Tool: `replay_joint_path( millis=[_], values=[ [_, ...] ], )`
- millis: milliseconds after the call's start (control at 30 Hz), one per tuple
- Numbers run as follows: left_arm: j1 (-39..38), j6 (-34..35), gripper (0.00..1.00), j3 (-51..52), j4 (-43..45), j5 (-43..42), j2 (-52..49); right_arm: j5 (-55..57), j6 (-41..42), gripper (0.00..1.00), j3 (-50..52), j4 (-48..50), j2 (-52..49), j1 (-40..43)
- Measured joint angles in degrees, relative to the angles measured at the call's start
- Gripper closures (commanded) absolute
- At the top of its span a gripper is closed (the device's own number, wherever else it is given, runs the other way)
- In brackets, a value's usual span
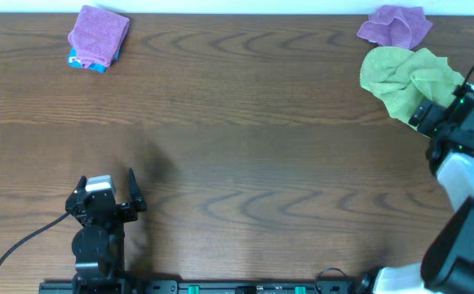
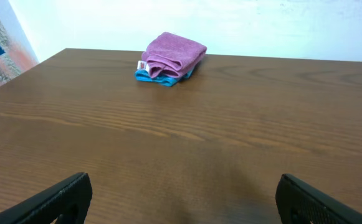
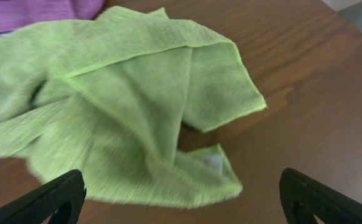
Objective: Fold the cloth
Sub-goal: 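Reach the right gripper to the crumpled green cloth and grasp its edge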
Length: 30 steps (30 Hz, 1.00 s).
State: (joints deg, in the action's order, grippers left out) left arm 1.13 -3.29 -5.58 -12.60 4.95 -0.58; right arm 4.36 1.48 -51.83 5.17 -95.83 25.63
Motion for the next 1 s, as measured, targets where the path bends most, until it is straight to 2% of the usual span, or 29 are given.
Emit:
replay_joint_path(
  millis=[133,233,267,300,367,433,667,833,1000],
  values=[
    [0.0,0.0,0.05,0.0,0.02,0.02,0.0,-1.51,-2.36,0.16,-3.96,0.11,-5.86,0.5],
    [0.0,0.0,0.05,0.0,0.0,0.02,0.0,-2.27,-3.52,0.3,-5.99,0.13,-9.62,0.5],
    [0.0,0.0,0.05,0.0,0.02,0.0,0.0,-2.38,-3.78,0.37,-6.4,0.13,-10.51,0.5],
    [0.0,0.0,0.05,0.0,0.02,0.0,0.0,-2.49,-4.02,0.65,-6.67,0.15,-11.3,0.5],
    [0.0,0.0,0.05,0.0,0.02,0.0,0.0,-2.73,-4.04,0.86,-6.91,0.09,-12.28,0.5],
    [0.0,0.0,0.05,0.0,0.02,0.0,0.0,-2.71,-4.07,0.98,-7.02,0.09,-12.7,0.5],
    [0.0,0.02,0.05,0.0,0.0,0.0,0.0,-4.39,-4.22,0.99,-7.89,-1.36,-12.72,0.5],
    [0.0,0.0,0.05,0.0,0.02,0.0,0.0,-12.68,-4.2,0.98,-12.26,-7.54,-11.43,0.39],
    [0.0,0.0,0.05,0.0,0.02,0.02,0.0,-21.0,-4.17,0.98,-18.58,-13.4,-4.44,-2.01]
  ],
)
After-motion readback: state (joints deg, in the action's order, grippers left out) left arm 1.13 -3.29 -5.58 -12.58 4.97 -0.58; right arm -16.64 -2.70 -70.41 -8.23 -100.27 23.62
